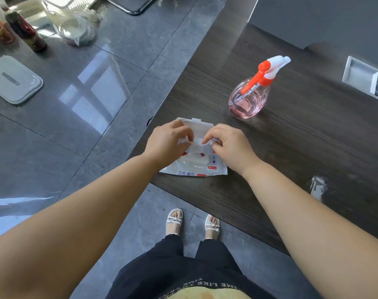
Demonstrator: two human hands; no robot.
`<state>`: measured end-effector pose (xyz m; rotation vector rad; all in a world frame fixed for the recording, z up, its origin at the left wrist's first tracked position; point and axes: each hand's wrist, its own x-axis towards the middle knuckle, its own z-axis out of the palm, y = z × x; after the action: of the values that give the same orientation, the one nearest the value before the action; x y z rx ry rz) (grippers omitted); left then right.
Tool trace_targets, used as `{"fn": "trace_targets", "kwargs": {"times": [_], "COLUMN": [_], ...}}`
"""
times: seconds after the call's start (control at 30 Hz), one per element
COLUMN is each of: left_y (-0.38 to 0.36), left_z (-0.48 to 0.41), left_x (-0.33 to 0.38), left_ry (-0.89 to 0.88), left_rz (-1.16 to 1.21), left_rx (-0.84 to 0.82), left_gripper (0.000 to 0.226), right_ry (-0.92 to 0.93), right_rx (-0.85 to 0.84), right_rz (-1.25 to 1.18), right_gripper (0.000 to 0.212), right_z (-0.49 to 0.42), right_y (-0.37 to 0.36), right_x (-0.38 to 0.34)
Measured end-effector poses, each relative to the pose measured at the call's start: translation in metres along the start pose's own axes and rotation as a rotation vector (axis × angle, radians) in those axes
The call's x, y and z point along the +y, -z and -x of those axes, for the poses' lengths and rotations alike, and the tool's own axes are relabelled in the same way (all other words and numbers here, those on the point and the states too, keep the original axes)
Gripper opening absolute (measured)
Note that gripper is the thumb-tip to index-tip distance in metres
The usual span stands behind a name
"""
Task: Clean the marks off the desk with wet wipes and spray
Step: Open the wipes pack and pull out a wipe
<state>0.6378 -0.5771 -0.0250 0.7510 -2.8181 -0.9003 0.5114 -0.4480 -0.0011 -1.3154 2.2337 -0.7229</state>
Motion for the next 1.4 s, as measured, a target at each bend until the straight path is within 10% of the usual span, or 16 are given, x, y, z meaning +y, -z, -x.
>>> {"fn": "trace_targets", "kwargs": {"times": [0.5,0.77,1.27,1.4], "left_y": [0.009,0.003,0.009,0.006], "left_z": [-0.001,0.004,0.003,0.007], "left_x": [-0.008,-0.01,-0.011,-0.013], "left_ry": [0.032,-0.054,-0.042,-0.084], "left_rz": [-0.142,-0.178,-0.225,-0.205], "left_rx": [-0.072,-0.085,-0.154,-0.123], "left_gripper": [0.024,0.023,0.032,0.038], "right_ry": [-0.028,0.055,-0.56,-0.602], "right_rx": [0.127,-0.163,0.122,0.24], "right_rz": [-0.108,0.346,-0.888,-0.899], "right_gripper": [0.014,0.019,0.004,0.005], "right_z": [-0.015,-0.015,-0.022,-0.028], "right_y": [0.003,-0.007,0.002,0.007], "right_x": [-0.013,-0.013,-0.017,-0.015]}}
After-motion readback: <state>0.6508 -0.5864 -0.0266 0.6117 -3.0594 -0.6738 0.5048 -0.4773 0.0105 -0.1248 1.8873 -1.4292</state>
